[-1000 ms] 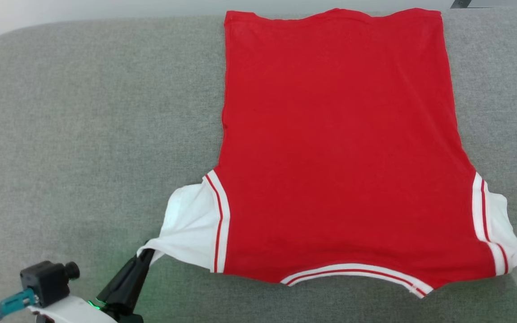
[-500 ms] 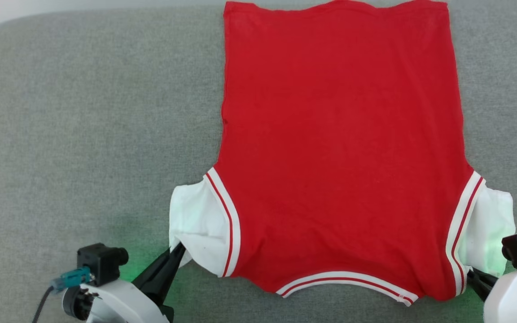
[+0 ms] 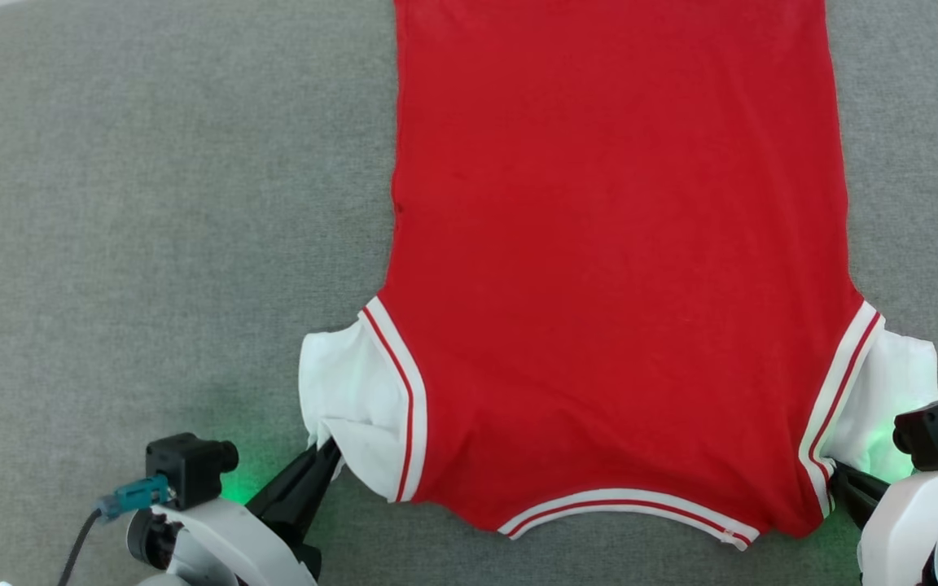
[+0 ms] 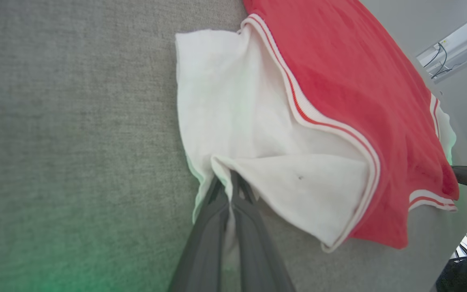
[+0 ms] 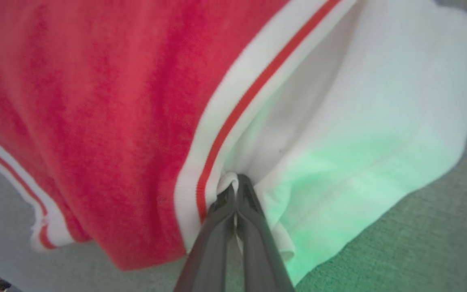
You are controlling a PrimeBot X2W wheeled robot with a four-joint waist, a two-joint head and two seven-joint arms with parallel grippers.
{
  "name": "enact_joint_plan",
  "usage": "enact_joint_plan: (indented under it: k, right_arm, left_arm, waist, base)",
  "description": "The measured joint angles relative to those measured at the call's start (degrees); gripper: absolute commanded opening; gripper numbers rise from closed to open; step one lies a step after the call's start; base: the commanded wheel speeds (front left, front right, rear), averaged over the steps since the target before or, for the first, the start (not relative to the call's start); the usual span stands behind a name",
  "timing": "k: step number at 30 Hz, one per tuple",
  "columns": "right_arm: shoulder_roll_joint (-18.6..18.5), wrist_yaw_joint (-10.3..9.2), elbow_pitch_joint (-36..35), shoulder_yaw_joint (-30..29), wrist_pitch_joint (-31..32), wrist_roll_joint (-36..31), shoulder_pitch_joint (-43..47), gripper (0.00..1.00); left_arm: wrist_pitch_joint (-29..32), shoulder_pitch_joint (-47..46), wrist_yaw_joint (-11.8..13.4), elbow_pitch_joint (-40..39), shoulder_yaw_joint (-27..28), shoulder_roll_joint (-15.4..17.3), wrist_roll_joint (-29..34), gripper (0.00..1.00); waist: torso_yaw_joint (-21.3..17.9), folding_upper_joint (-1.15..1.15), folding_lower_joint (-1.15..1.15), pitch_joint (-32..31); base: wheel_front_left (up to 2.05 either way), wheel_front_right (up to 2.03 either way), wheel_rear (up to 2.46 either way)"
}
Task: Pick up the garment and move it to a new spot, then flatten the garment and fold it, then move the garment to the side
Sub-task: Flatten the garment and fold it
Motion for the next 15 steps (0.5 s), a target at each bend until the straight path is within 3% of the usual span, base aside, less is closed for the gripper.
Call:
enact_joint_plan:
  k: [1,4,8,15]
  right_arm:
    - [0.3,0.01,0.1,-0.1,-0.9,-0.3,-0.1,1.00]
    - [0.8,0.00,-0.3,-0.2,-1.4,-0.4,-0.3,1.00]
    - [0.4,-0.07,-6.1,-1.5,1.6,1.1,-0.9,1.00]
    - [-3.2,-0.08,-20.5,-11.0,12.0,4.7,-5.0,1.00]
  left_arm:
    - [0.0,0.0,-0.1,0.0,0.1,0.0,-0.1,0.00]
    - [-0.3,0.0,0.0,0.1,0.2,0.1,-0.4,0.00]
    - [-0.8,0.5,0.4,-0.6,0.4,0.3,-0.4,0.00]
    - [-1.6,2.0,2.4,-3.9,0.5,0.9,0.5,0.00]
  waist:
    - [-0.1,0.00,0.00,0.0]
    - [-0.4,0.00,0.00,-0.2]
    - [-0.8,0.00,0.00,-0.8]
    - [-0.3,0.00,0.00,-1.7]
  base:
    - [0.00,0.00,0.00]
    - [0.00,0.00,0.00]
    - [0.00,0.00,0.00]
    - [0.00,0.00,0.00]
